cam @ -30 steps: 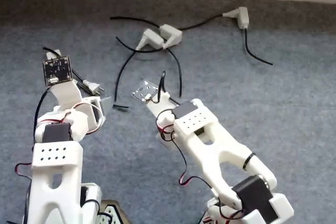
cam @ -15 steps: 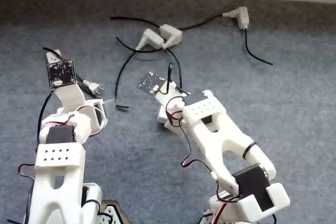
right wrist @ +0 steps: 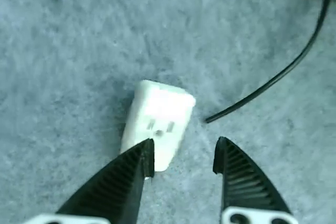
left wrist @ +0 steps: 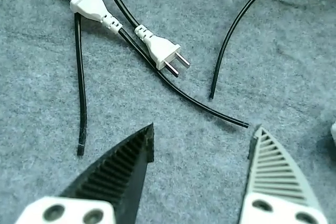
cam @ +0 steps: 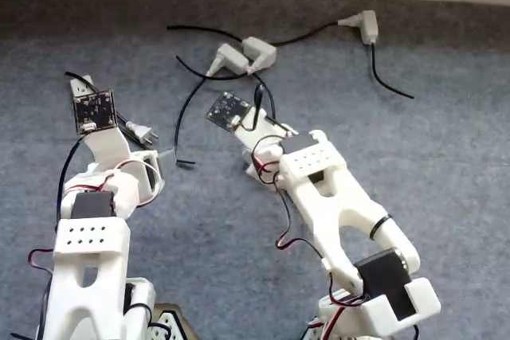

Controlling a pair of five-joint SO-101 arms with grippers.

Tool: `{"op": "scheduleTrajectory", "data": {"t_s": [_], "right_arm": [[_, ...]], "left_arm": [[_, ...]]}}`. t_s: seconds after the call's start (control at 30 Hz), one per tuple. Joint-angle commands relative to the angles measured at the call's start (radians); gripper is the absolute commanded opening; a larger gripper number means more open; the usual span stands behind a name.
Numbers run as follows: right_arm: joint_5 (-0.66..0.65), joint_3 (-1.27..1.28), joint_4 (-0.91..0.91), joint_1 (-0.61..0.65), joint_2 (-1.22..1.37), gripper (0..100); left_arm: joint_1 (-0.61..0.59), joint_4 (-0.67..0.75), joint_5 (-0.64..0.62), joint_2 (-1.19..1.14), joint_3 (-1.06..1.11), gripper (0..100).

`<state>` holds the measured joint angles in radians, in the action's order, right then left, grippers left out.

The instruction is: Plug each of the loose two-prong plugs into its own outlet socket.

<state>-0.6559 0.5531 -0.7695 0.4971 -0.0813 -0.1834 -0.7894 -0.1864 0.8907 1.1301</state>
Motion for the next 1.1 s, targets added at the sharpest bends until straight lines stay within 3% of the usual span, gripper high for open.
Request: {"op": "scheduleTrajectory", "data": {"t_s": [0.0, 0.1, 0.27, 0.33, 0.43, 0.6, 0.83, 1.07], "right_arm": [[-0.074, -0.091, 0.018, -0.091, -0.008, 19.2], [-0.157, -0.096, 0.018, -0.177, -0.008, 19.2], [-0.163, -0.105, -0.021, -0.232, -0.027, 19.2], [-0.150, -0.117, -0.087, -0.168, -0.051, 19.2], [-0.023, -0.125, -0.163, -0.035, -0.087, 19.2], [0.069, -0.087, -0.116, 0.116, -0.070, 19.2], [0.066, -0.053, 0.110, 0.081, 0.154, 19.2], [0.066, -0.222, 0.033, -0.030, 0.220, 19.2]], "left_arm": [[0.015, 0.021, 0.000, 0.019, -0.002, 29], [0.015, 0.021, 0.000, 0.019, -0.002, 29], [0.015, 0.058, -0.003, 0.019, 0.016, 29], [0.015, 0.089, -0.003, 0.019, 0.031, 29], [0.015, 0.098, -0.005, 0.019, 0.036, 29], [0.015, 0.098, -0.005, 0.019, 0.041, 29], [0.015, 0.098, -0.005, 0.019, 0.041, 29], [0.015, 0.100, -0.005, 0.019, 0.042, 29]]}}
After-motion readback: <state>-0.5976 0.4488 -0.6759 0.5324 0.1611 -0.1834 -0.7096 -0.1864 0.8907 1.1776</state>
